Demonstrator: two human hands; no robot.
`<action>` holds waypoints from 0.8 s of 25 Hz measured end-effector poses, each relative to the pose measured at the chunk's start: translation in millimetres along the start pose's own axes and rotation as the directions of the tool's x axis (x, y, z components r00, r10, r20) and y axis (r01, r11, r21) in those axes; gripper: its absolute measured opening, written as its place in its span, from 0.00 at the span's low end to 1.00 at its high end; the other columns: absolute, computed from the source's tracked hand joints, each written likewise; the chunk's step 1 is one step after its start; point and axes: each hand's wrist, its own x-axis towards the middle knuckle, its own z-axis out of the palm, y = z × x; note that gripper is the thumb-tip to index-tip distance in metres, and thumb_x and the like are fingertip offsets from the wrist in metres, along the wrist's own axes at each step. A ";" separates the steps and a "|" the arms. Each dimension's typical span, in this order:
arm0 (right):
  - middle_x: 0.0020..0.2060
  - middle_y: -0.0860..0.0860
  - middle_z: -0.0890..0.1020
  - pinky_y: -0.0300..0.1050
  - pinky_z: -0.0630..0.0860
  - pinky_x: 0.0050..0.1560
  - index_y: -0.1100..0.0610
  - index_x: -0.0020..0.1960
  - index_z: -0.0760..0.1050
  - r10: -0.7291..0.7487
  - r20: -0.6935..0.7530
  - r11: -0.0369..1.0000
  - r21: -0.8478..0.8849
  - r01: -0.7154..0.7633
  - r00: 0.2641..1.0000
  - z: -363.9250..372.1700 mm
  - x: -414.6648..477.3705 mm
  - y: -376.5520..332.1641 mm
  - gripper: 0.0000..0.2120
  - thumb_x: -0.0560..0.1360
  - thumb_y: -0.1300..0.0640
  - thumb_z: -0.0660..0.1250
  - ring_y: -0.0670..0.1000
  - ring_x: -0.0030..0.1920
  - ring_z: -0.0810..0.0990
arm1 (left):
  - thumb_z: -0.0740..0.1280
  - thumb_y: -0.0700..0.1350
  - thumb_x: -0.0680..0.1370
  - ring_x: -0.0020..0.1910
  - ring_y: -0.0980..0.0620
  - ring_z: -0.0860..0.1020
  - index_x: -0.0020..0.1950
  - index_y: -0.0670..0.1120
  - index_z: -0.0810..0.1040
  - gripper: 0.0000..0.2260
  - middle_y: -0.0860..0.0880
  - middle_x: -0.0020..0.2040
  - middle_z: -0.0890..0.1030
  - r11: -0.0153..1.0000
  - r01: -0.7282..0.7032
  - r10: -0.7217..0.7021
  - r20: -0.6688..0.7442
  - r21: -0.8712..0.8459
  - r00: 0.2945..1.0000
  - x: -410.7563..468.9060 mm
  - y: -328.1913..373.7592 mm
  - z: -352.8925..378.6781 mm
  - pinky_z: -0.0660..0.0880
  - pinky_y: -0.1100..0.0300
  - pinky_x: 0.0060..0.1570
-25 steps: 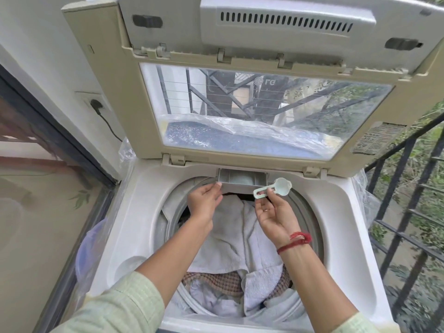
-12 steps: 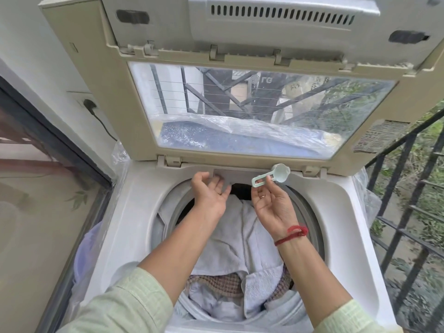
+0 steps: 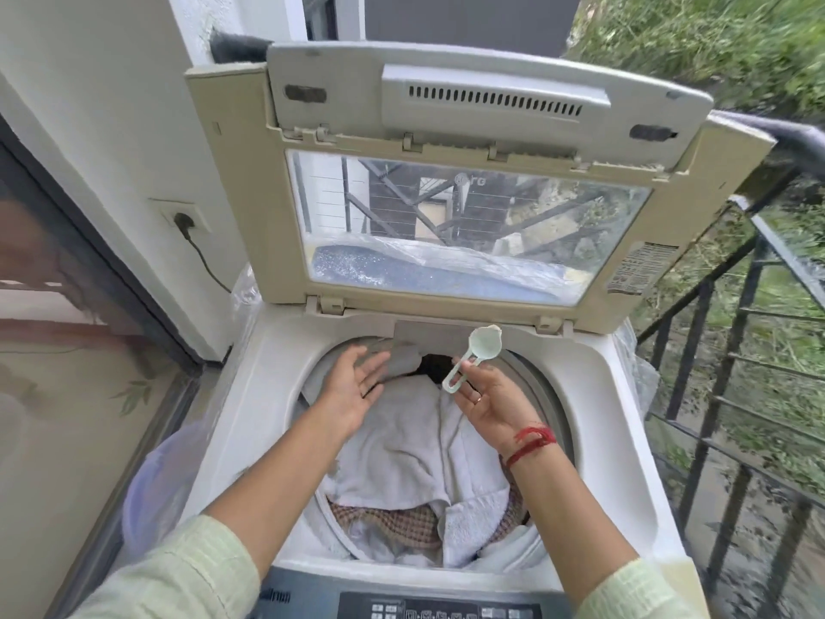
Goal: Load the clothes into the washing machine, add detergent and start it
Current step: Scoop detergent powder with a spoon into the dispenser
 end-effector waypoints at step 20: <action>0.30 0.48 0.76 0.39 0.70 0.36 0.55 0.40 0.72 0.594 0.568 0.539 -0.807 0.243 0.570 39.5 -285.0 233.7 0.08 0.74 0.65 0.68 0.45 0.32 0.73 | 0.57 0.42 0.81 0.36 0.56 0.77 0.42 0.50 0.76 0.11 0.49 0.39 0.79 0.820 -0.572 0.255 -0.884 -0.018 0.392 -399.1 -244.3 -313.6 0.68 0.64 0.37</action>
